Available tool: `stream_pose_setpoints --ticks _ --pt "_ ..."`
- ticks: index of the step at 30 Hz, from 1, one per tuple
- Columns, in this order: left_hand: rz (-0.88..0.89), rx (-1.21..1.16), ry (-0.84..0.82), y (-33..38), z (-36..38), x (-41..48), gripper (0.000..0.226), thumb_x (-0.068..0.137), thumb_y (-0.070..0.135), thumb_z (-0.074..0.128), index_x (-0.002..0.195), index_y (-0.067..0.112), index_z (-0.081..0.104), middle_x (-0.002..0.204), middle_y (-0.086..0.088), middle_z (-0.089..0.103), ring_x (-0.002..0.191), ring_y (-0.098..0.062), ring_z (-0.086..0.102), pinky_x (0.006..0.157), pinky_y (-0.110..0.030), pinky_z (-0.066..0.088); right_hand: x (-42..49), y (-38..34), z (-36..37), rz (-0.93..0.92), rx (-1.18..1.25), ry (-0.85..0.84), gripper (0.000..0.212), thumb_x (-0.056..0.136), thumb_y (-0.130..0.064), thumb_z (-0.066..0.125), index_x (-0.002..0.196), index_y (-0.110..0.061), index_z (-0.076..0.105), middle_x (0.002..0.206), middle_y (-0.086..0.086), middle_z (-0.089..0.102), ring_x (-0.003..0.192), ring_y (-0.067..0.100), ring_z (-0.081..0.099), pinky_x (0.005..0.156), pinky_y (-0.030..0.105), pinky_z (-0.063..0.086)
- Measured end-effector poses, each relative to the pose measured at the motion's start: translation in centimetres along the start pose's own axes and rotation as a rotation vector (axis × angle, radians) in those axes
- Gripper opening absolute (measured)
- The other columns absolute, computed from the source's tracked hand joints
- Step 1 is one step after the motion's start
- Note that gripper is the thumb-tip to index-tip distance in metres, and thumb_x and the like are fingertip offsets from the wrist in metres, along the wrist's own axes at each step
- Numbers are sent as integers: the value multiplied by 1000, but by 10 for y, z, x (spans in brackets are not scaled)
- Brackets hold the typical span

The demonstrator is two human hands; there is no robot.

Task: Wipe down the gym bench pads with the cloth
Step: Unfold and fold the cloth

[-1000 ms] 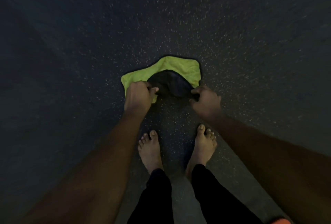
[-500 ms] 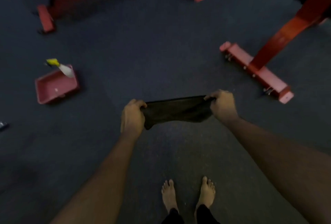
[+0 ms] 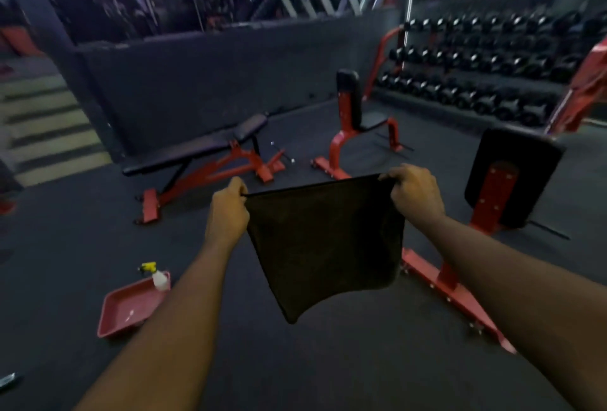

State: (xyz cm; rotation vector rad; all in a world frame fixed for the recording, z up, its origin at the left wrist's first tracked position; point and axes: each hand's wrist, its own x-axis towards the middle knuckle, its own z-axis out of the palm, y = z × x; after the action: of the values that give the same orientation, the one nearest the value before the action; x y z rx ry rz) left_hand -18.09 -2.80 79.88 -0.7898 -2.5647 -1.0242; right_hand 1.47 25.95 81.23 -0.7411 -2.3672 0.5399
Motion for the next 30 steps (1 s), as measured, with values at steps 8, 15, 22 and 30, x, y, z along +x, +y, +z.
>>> stream_pose_setpoints --ticks 8,15,22,30 --pt "69 -155 -66 105 -83 71 13 83 0 61 93 8 57 85 -18 68 75 -28 62 63 -23 43 52 -93 -64 170 421 -14 26 91 -5 55 100 -4 79 85 15 75 79 27 72 81 40 62" --pt "169 -356 -284 174 -100 81 11 94 0 58 96 5 68 93 -18 70 79 -20 71 55 -30 60 63 -162 -72 -80 742 -345 26 91 11 57 110 -3 69 97 18 73 87 28 74 82 35 63" --pt "156 -410 -437 184 -115 93 10 96 14 60 105 15 64 92 -6 73 83 -13 73 66 -29 60 79 -169 -70 -99 631 -120 13 83 -16 84 86 -10 73 74 7 75 64 18 75 57 27 59" --pt "261 -150 -417 172 -125 100 30 89 7 63 111 22 51 103 -1 67 94 -17 65 81 -36 58 91 -129 -62 -171 371 -380 30 74 -47 87 79 -26 66 96 -7 55 89 11 54 70 21 44"
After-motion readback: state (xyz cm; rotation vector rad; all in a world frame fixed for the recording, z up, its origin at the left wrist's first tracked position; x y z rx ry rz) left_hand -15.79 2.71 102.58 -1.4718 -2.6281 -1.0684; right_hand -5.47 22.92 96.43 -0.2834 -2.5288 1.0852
